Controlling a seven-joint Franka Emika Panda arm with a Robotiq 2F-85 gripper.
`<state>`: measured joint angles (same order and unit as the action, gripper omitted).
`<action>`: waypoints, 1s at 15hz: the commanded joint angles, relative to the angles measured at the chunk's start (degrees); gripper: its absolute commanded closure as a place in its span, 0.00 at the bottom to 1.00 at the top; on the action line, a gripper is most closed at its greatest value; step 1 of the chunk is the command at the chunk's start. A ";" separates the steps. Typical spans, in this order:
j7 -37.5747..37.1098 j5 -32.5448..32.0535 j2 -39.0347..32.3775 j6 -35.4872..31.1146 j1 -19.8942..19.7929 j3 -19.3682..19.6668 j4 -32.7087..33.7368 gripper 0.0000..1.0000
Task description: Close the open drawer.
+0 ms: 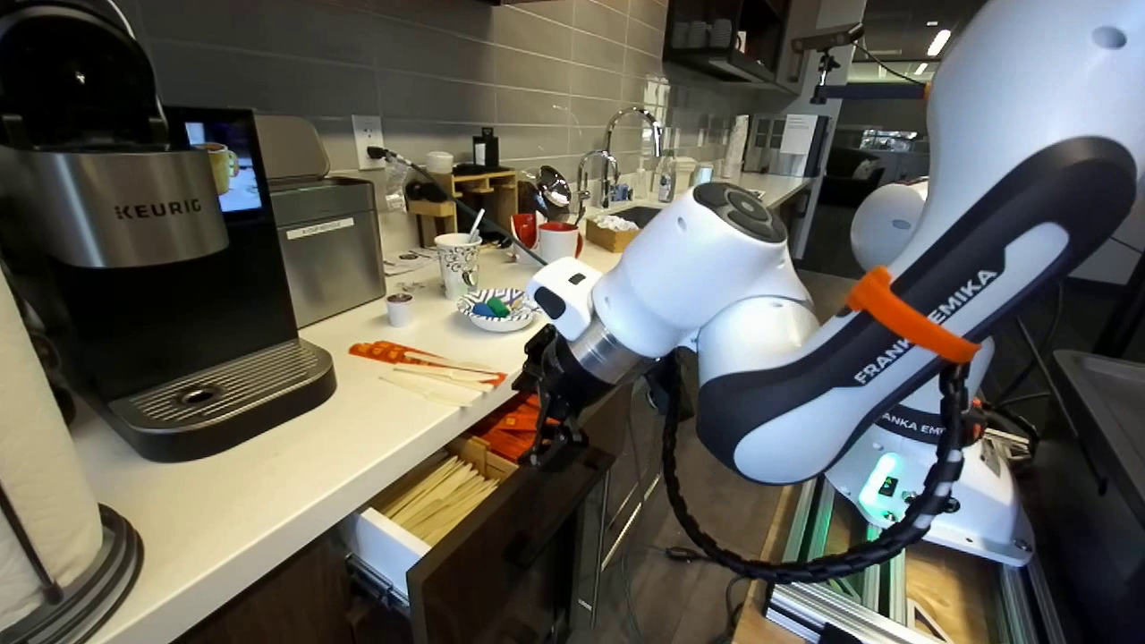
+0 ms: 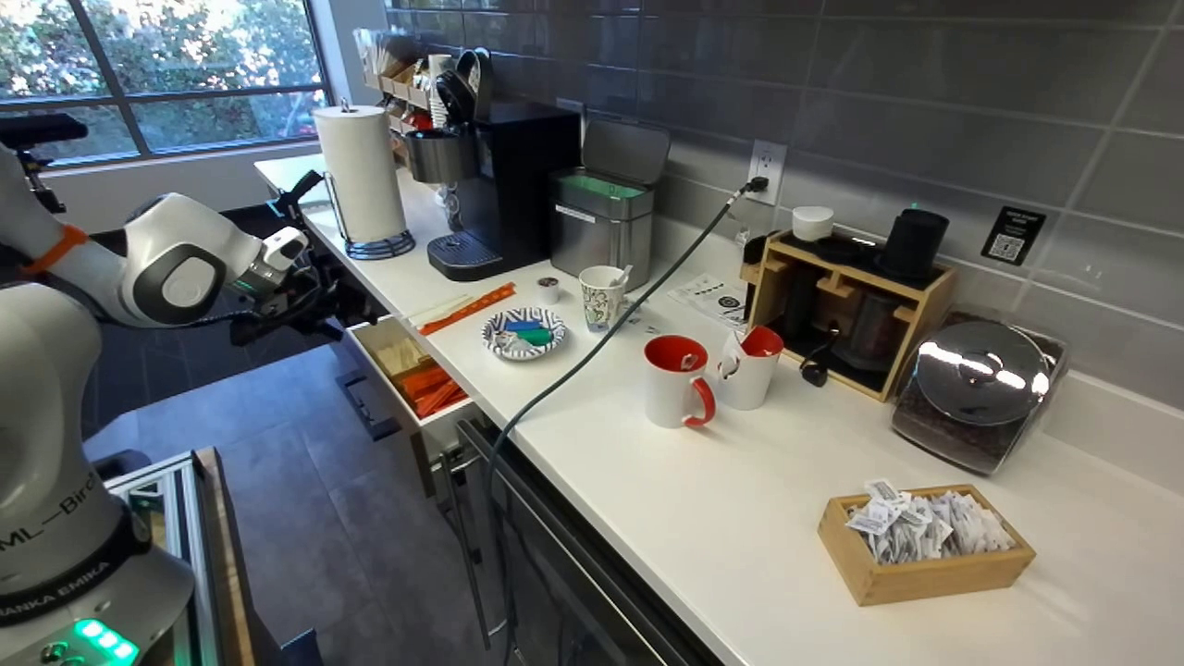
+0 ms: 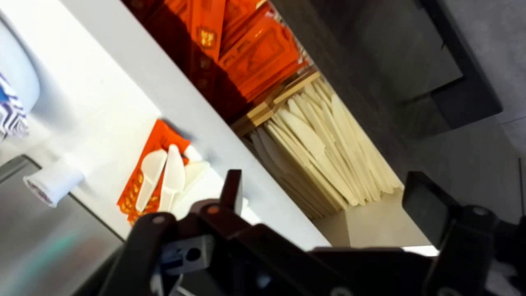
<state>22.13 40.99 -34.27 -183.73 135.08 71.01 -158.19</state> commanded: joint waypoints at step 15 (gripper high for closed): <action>27.82 17.84 13.77 27.27 4.62 15.30 1.18 0.00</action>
<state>49.96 58.83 -20.51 -156.46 139.71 86.31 -157.01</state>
